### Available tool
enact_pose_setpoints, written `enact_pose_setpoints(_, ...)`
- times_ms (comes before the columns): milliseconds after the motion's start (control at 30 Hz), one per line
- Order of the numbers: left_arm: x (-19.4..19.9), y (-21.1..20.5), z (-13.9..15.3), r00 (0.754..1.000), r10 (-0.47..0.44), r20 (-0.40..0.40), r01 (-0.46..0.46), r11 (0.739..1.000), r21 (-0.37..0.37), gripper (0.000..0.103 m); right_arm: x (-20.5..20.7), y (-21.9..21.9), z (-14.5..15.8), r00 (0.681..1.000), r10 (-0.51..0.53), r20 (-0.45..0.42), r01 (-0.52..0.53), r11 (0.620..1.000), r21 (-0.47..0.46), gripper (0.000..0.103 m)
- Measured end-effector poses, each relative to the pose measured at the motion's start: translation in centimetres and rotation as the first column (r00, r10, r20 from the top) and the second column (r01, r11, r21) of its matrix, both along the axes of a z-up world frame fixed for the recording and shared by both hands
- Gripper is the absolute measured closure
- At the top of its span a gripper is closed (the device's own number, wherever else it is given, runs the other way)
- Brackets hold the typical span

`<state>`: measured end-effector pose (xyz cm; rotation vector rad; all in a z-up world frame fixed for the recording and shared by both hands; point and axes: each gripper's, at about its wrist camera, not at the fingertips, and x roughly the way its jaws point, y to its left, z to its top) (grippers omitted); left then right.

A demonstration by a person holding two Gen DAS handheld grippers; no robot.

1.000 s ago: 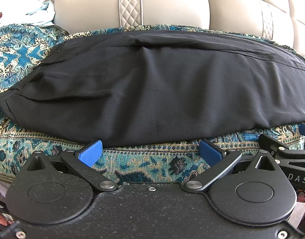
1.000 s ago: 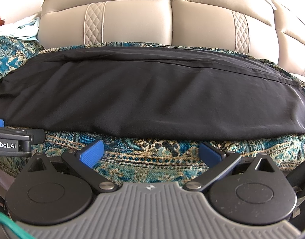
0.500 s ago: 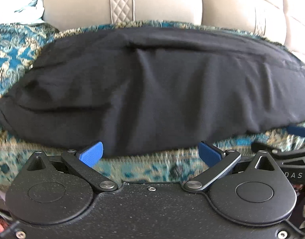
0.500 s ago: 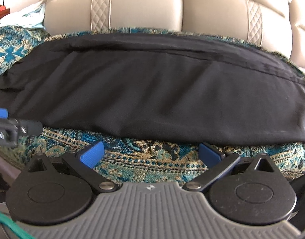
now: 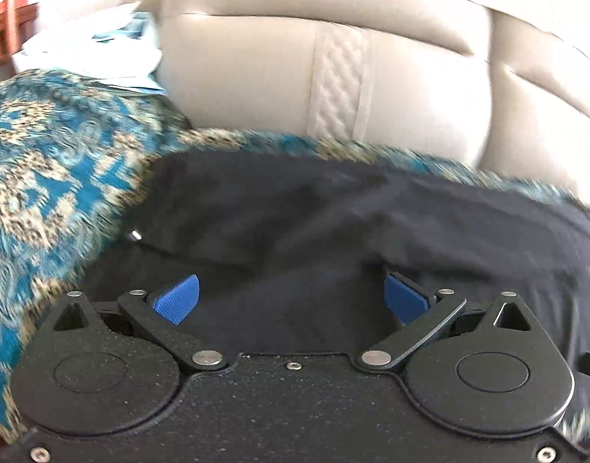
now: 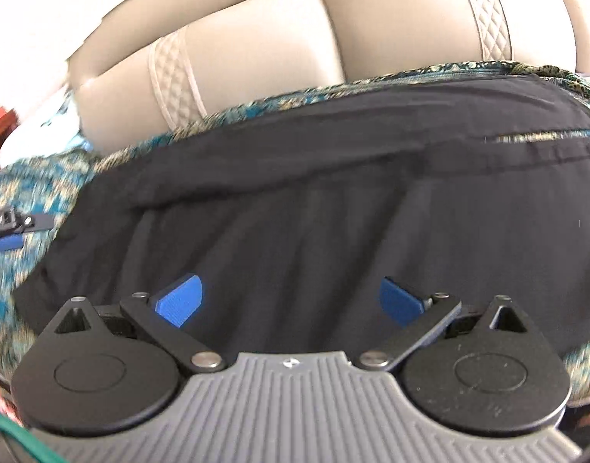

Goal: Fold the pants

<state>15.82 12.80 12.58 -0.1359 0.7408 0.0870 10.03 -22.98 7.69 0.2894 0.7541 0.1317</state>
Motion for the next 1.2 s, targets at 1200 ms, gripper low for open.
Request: enact_pose_setpoints(1200,27.4,11.0,-9.8,0.778,0.603,-0.176,-0.621,0.780,-0.072,0.000,39.6,11.3,-4.9,0.907,-0.348,-0.236,0.245,0.894,-0.375,0.000)
